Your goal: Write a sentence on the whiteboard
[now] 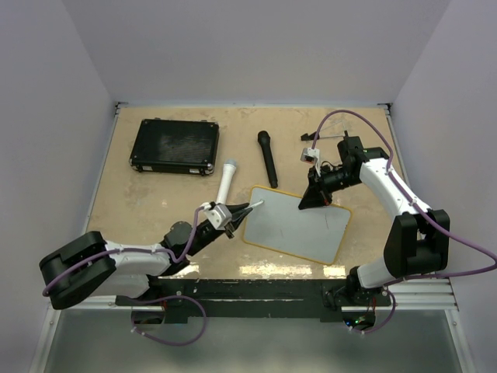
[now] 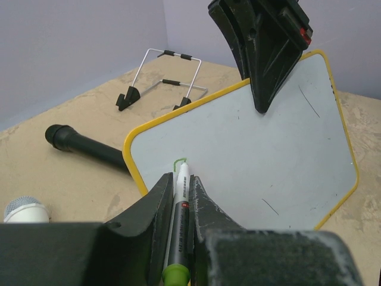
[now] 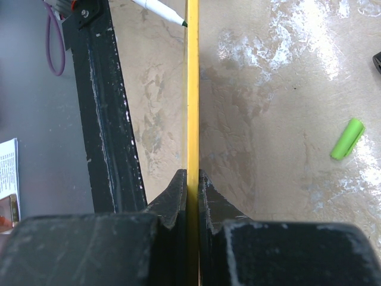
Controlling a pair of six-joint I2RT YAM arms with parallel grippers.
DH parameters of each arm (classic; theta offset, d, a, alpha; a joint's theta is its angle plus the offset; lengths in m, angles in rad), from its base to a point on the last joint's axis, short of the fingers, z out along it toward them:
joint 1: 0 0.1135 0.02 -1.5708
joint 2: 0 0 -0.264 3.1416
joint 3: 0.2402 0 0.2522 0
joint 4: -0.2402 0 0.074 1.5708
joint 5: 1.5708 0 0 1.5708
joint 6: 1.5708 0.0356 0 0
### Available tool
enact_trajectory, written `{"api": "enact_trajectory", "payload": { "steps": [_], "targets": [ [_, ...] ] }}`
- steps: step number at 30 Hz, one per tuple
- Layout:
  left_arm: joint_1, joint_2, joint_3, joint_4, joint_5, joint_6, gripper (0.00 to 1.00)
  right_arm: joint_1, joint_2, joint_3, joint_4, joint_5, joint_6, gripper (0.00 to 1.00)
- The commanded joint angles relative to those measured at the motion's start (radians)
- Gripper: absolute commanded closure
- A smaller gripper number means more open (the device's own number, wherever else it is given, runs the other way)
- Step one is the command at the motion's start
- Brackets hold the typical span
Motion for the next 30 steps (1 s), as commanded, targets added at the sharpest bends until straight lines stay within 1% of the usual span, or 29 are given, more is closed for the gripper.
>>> {"api": "enact_trajectory", "payload": {
  "steps": [1, 7, 14, 30],
  "targets": [
    [-0.003, -0.039, -0.029, 0.008, 0.008, -0.022, 1.00, 0.004, -0.007, 0.022, 0.041, -0.029, -0.063, 1.00],
    [-0.001, -0.065, -0.055, -0.013, -0.003, -0.025, 1.00, 0.004, -0.009, 0.023, 0.041, -0.029, -0.063, 1.00],
    [-0.001, -0.095, -0.059, -0.019, -0.060, -0.016, 1.00, 0.004, -0.012, 0.024, 0.041, -0.027, -0.063, 1.00],
    [0.003, -0.039, 0.010, 0.021, -0.028, 0.004, 1.00, 0.004, -0.010, 0.020, 0.043, -0.025, -0.064, 1.00]
  ]
}}
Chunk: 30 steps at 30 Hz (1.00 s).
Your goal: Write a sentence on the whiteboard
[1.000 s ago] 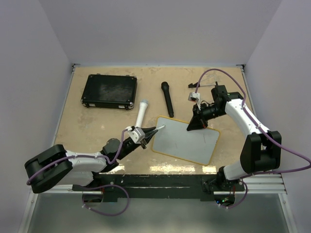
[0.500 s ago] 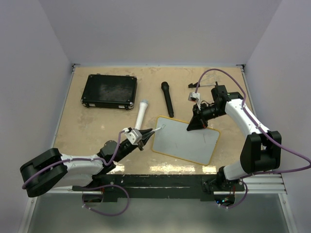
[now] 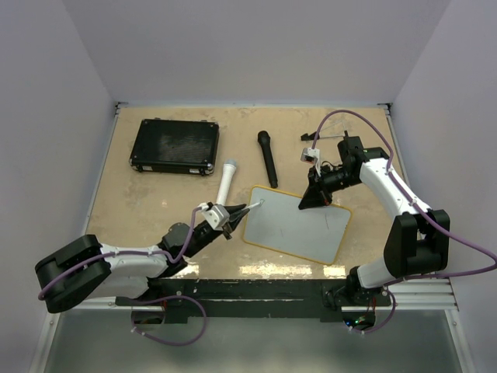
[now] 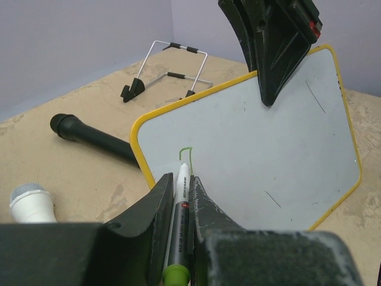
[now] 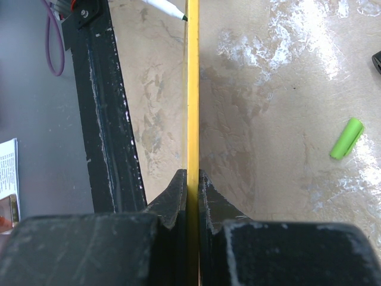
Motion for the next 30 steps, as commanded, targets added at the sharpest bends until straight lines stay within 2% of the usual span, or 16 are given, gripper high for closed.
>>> {"api": "enact_trajectory", "payload": {
  "steps": [1, 18, 30],
  "targets": [
    [0.006, 0.011, 0.044, 0.062, 0.005, 0.021, 1.00, 0.004, -0.010, 0.020, 0.042, -0.026, -0.064, 1.00],
    [0.011, -0.049, -0.008, -0.007, -0.012, 0.010, 1.00, 0.004, -0.008, 0.020, 0.042, -0.026, -0.063, 1.00],
    [0.011, -0.079, -0.045, -0.064, 0.039, -0.013, 1.00, 0.004, -0.011, 0.020, 0.041, -0.024, -0.063, 1.00]
  ]
}}
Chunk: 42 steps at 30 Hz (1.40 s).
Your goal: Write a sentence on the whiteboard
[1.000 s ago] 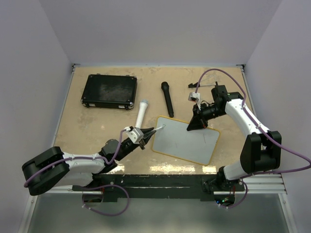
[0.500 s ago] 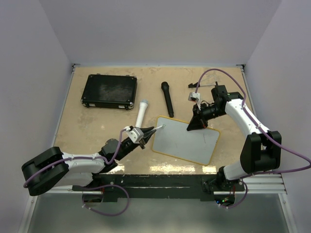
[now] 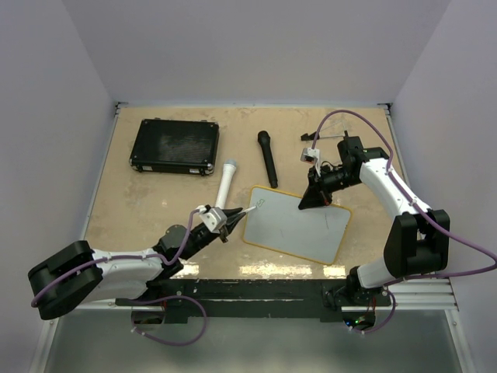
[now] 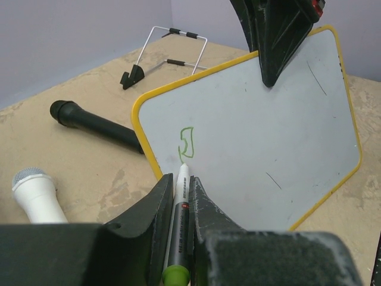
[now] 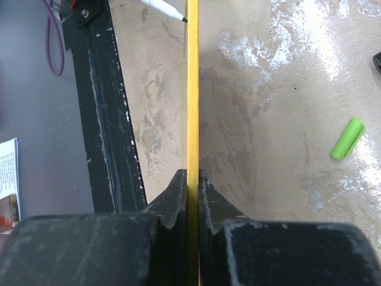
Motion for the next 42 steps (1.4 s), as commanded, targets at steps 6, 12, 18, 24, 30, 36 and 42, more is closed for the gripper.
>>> {"api": "enact_trajectory", "payload": {
  "steps": [6, 12, 18, 24, 30, 36, 42],
  "targets": [
    [0.005, -0.007, -0.027, -0.005, 0.042, -0.059, 1.00, 0.004, -0.015, 0.019, 0.040, -0.024, -0.062, 1.00],
    [0.005, -0.024, -0.044, -0.020, 0.045, -0.073, 1.00, 0.004, -0.016, 0.020, 0.042, -0.024, -0.062, 1.00],
    [0.003, -0.054, -0.027, -0.017, 0.055, -0.077, 1.00, 0.004, -0.015, 0.019, 0.040, -0.024, -0.062, 1.00],
    [0.003, -0.082, 0.005, -0.011, 0.031, -0.070, 1.00, 0.004, -0.013, 0.020, 0.042, -0.024, -0.062, 1.00],
    [0.003, -0.041, 0.024, 0.015, 0.002, -0.050, 1.00, 0.004, -0.015, 0.020, 0.043, -0.024, -0.062, 1.00],
    [0.005, 0.008, 0.050, 0.038, -0.007, -0.039, 1.00, 0.004, -0.016, 0.020, 0.042, -0.024, -0.062, 1.00],
    [0.005, 0.018, 0.053, 0.028, -0.006, -0.033, 1.00, 0.004, -0.013, 0.020, 0.042, -0.024, -0.066, 1.00]
  ]
}}
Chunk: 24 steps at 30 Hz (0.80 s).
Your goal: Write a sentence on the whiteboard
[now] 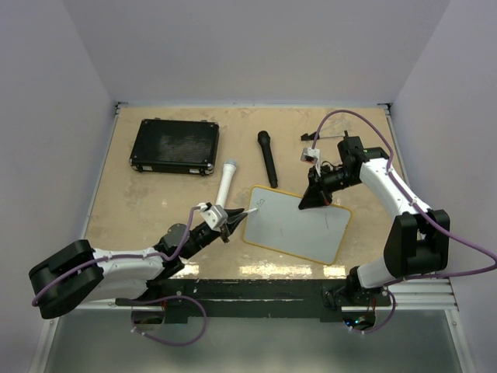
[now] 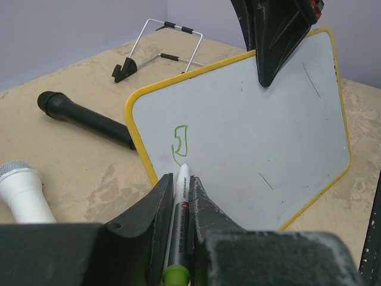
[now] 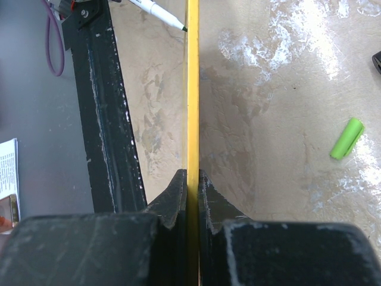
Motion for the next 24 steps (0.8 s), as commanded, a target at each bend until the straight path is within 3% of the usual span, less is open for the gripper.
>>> {"api": "enact_trajectory", "payload": {
  "steps": [1, 13, 24],
  "targets": [
    [0.004, 0.012, 0.037, 0.052, -0.006, 0.017, 1.00, 0.004, -0.010, 0.020, 0.040, -0.024, -0.066, 1.00],
    [0.004, 0.077, 0.081, -0.046, 0.061, -0.010, 1.00, 0.005, -0.013, 0.022, 0.038, -0.024, -0.067, 1.00],
    [0.004, 0.043, 0.078, -0.080, 0.092, -0.024, 1.00, 0.004, -0.012, 0.022, 0.038, -0.026, -0.067, 1.00]
  ]
}}
